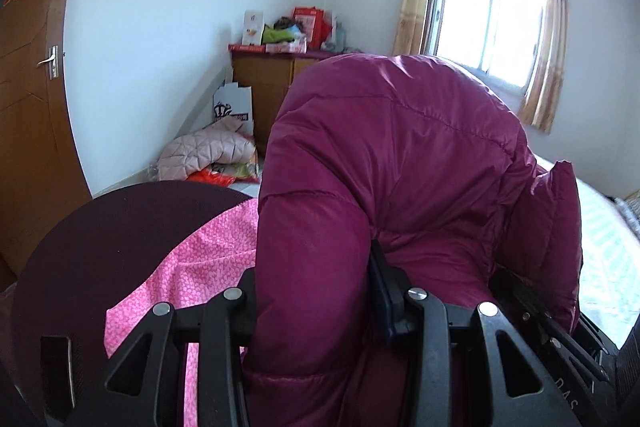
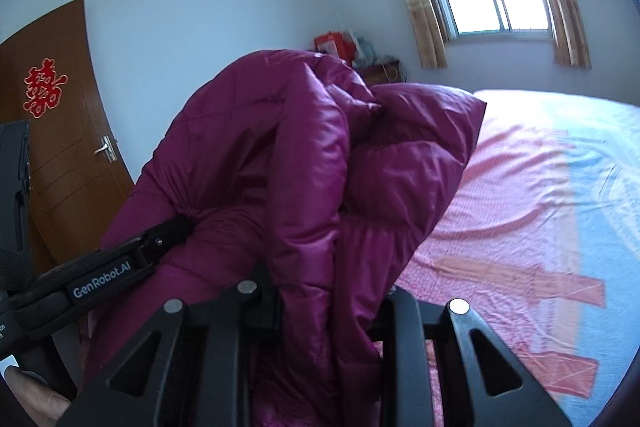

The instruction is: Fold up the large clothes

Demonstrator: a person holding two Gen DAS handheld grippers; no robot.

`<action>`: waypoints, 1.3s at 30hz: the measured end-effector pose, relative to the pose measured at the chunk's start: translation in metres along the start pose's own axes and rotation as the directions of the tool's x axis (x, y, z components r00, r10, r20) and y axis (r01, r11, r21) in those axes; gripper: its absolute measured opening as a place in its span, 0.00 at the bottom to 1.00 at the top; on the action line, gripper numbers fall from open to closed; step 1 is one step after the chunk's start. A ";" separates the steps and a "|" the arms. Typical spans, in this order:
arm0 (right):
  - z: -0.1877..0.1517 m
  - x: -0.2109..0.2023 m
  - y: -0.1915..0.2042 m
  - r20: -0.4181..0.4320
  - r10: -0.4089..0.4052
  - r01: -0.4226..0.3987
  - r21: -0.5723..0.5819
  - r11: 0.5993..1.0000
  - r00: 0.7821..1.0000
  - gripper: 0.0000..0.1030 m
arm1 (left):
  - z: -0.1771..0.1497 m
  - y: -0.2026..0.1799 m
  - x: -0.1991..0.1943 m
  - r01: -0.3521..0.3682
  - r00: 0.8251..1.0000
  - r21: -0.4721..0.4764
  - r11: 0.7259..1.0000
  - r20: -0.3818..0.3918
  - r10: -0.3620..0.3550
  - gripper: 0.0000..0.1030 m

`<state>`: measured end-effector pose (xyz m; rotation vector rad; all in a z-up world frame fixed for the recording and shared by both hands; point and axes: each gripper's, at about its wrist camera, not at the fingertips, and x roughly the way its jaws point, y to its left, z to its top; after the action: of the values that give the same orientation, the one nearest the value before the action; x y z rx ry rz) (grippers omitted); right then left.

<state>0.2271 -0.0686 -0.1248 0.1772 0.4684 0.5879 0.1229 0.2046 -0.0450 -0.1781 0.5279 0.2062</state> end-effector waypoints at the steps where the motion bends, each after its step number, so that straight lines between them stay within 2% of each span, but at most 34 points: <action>1: -0.001 0.010 -0.008 -0.012 -0.001 0.001 0.006 1.000 1.000 0.26 | 0.000 -0.002 0.009 -0.009 1.000 0.007 1.000 -0.009 0.009 0.41; 9: 0.006 0.086 -0.056 -0.101 -0.038 0.042 0.032 0.999 0.994 0.26 | -0.003 -0.017 0.083 -0.065 0.993 0.064 0.996 -0.090 0.070 0.41; 14: 0.001 0.132 -0.072 -0.175 -0.079 0.084 0.022 0.996 0.981 0.25 | -0.021 -0.022 0.130 -0.083 0.980 0.104 0.991 -0.174 0.101 0.41; 17: -0.008 0.158 -0.079 -0.228 -0.098 0.104 0.012 0.994 0.969 0.26 | -0.026 -0.022 0.138 -0.100 0.977 0.117 0.988 -0.176 0.120 0.41; 19: -0.008 0.168 -0.081 -0.221 -0.100 0.102 -0.006 0.995 0.970 0.28 | -0.026 -0.023 0.138 -0.108 0.977 0.127 0.986 -0.171 0.129 0.42; 21: -0.006 0.176 -0.084 -0.239 -0.104 0.101 -0.025 0.995 0.965 0.32 | -0.027 -0.023 0.140 -0.116 0.975 0.125 0.985 -0.176 0.137 0.44; 23: -0.010 0.179 -0.083 -0.260 -0.082 0.086 0.004 0.996 0.962 0.34 | -0.026 -0.023 0.144 -0.120 0.973 0.120 0.985 -0.180 0.141 0.45; 25: -0.012 0.184 -0.092 -0.273 -0.052 0.072 0.063 0.995 0.960 0.45 | -0.028 -0.022 0.145 -0.119 0.974 0.124 0.985 -0.176 0.140 0.48; 27: -0.012 0.184 -0.104 -0.285 -0.046 0.087 0.130 0.988 0.957 0.68 | -0.027 -0.021 0.150 -0.114 0.975 0.130 0.985 -0.174 0.136 0.50; 31: -0.012 0.161 -0.119 -0.271 -0.010 0.077 0.238 0.968 0.963 0.68 | -0.027 -0.018 0.148 -0.093 0.978 0.117 0.989 -0.174 0.113 0.52; 32: -0.011 0.151 -0.121 -0.258 -0.042 0.112 0.266 0.957 0.965 0.67 | -0.027 -0.017 0.148 -0.091 0.978 0.110 0.990 -0.176 0.110 0.52; 34: -0.003 0.128 -0.116 -0.187 -0.125 0.171 0.255 0.952 0.974 0.52 | -0.027 -0.016 0.147 -0.087 0.979 0.105 0.991 -0.176 0.105 0.52; 36: 0.012 0.114 -0.098 -0.131 -0.185 0.207 0.179 0.962 0.974 0.12 | -0.026 -0.016 0.146 -0.087 0.979 0.103 0.991 -0.177 0.105 0.52; 39: 0.041 0.118 -0.068 -0.097 -0.210 0.215 0.051 0.975 0.973 0.11 | -0.026 -0.016 0.146 -0.086 0.979 0.102 0.991 -0.177 0.103 0.52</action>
<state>0.3665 -0.0581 -0.1526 0.1564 0.5862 0.3727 0.2372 0.2051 -0.1405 -0.0808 0.7271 0.2593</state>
